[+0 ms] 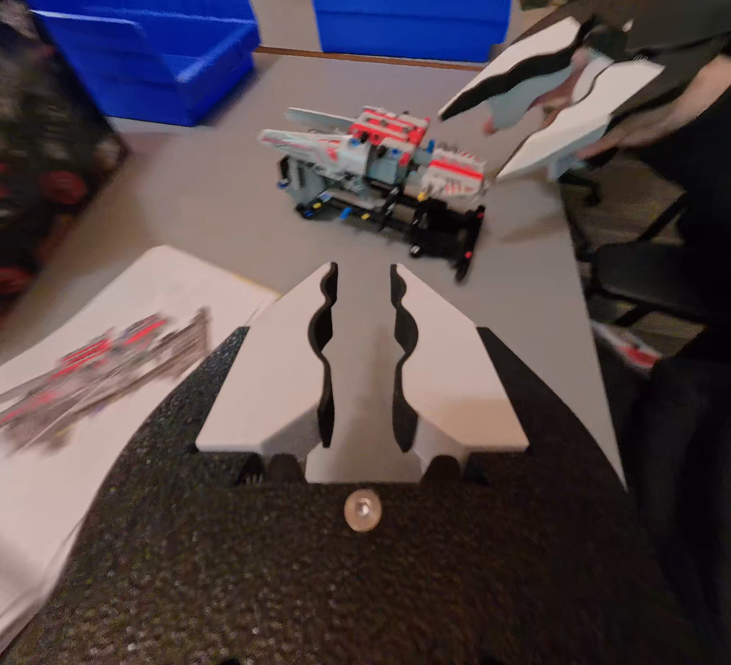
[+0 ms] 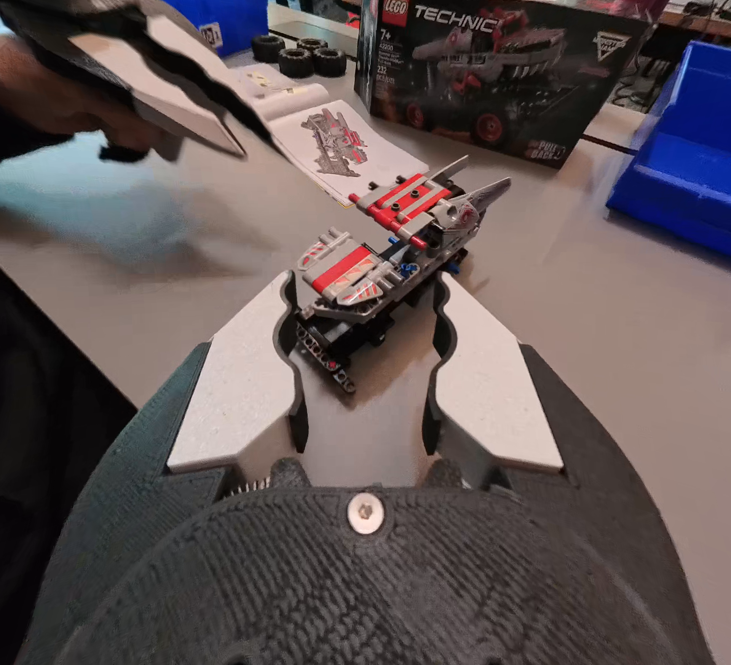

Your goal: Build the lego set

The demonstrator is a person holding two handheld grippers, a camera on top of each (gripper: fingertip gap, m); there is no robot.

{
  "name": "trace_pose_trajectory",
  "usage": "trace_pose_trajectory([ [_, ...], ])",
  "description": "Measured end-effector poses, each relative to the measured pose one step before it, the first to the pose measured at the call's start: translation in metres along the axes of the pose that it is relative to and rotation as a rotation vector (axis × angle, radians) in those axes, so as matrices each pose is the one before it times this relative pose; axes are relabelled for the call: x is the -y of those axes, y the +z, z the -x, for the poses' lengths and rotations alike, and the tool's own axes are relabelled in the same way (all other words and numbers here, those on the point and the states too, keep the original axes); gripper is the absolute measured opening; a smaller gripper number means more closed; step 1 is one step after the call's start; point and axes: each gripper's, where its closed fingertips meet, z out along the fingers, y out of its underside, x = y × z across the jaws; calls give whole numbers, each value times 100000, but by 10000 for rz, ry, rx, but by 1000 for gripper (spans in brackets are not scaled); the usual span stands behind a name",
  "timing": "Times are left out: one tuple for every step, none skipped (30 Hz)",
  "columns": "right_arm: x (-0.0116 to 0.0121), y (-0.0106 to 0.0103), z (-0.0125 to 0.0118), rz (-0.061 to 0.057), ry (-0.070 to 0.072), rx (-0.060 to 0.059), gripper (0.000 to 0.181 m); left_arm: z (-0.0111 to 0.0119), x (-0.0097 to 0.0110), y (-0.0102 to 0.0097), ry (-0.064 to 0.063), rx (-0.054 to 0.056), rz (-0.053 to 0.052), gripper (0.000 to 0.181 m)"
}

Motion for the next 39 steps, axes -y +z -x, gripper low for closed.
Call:
trace_pose_trajectory([
  [125,-685,-22,186,-222,-96,70,806,-341,-2040,326,523,-4,24],
  [382,-696,-113,116,-357,-247,72,1087,-397,-2112,345,590,37,24],
  [634,-598,-93,1,-460,-299,71,1511,-431,-2133,309,728,71,25],
  [817,-335,110,-95,-431,-224,69,1889,-499,-2045,245,841,118,25],
  [940,29,396,-180,-303,-85,66,2099,-614,-1819,149,823,185,25],
  [925,452,804,-204,-196,132,63,1998,-676,-1459,55,639,266,25],
  [809,793,1156,-180,-165,325,60,1673,-606,-983,33,375,295,26],
  [751,1066,1362,-153,-131,430,59,1353,-345,-519,88,182,233,29],
  [787,1239,1400,-192,-81,460,58,1233,44,-146,188,165,140,32],
  [796,1342,1463,-237,-28,535,56,1049,528,184,389,130,-4,34],
  [683,1413,1437,-228,40,585,55,751,864,537,612,0,-111,35],
  [400,1375,1283,-92,50,586,55,688,987,939,719,-32,-84,36],
  [153,1250,944,58,-16,440,54,847,978,1377,760,75,32,39],
  [55,1056,551,117,-94,227,54,931,1045,1765,805,181,80,40],
  [63,860,300,106,-147,100,53,832,1335,2062,809,224,-42,42],
  [115,680,157,61,-95,46,53,598,1445,2246,789,220,-120,44],
  [201,492,77,5,1,38,53,571,1115,2364,760,350,20,45],
  [225,286,70,-49,39,53,52,496,728,2414,695,433,158,46],
  [166,69,-67,-57,69,-13,52,286,354,2299,595,367,229,49],
  [39,-104,-328,-16,148,-157,51,79,252,2064,400,294,156,48],
  [-92,-278,-473,26,233,-239,51,-212,304,1779,326,171,-7,44],
  [-179,-410,-491,44,292,-274,51,-431,127,1561,409,69,-15,40],
  [-234,-501,-366,30,293,-219,51,-307,-308,1337,528,185,201,32],
  [-294,-541,-184,33,249,-128,51,-24,-478,867,577,395,312,1],
  [-298,-569,-194,26,232,-153,51,51,-147,162,446,429,151,0],
  [-272,-563,-319,-13,279,-256,51,96,421,-629,253,398,-148,0],
  [-283,-531,-315,-42,347,-224,51,204,838,-1248,232,455,-390,0],
  [-228,-483,-235,-108,461,-120,51,278,1002,-1654,346,494,-462,0],
  [-86,-403,-272,-202,665,-78,51,287,1193,-1999,313,445,-524,0],
  [139,-306,-187,-349,820,10,51,446,1476,-2266,158,497,-648,0],
  [369,-215,66,-502,873,167,52,444,1616,-2312,196,442,-686,0],
  [425,-101,184,-555,913,215,52,344,1511,-2171,400,352,-586,0],
  [255,60,341,-463,889,305,53,371,1341,-1945,507,321,-462,0],
  [-99,224,613,-260,880,456,54,599,1183,-1729,399,369,-366,0],
  [-305,345,702,-132,922,520,55,667,1139,-1504,242,267,-361,0],
  [-290,414,720,-188,902,529,55,768,1096,-1283,144,246,-352,0],
  [-226,443,768,-312,830,548,55,882,963,-1036,136,283,-263,0],
  [-183,454,729,-369,708,526,55,797,916,-839,123,221,-252,0],
  [-141,407,530,-368,587,408,56,664,1089,-760,133,155,-392,0],
])
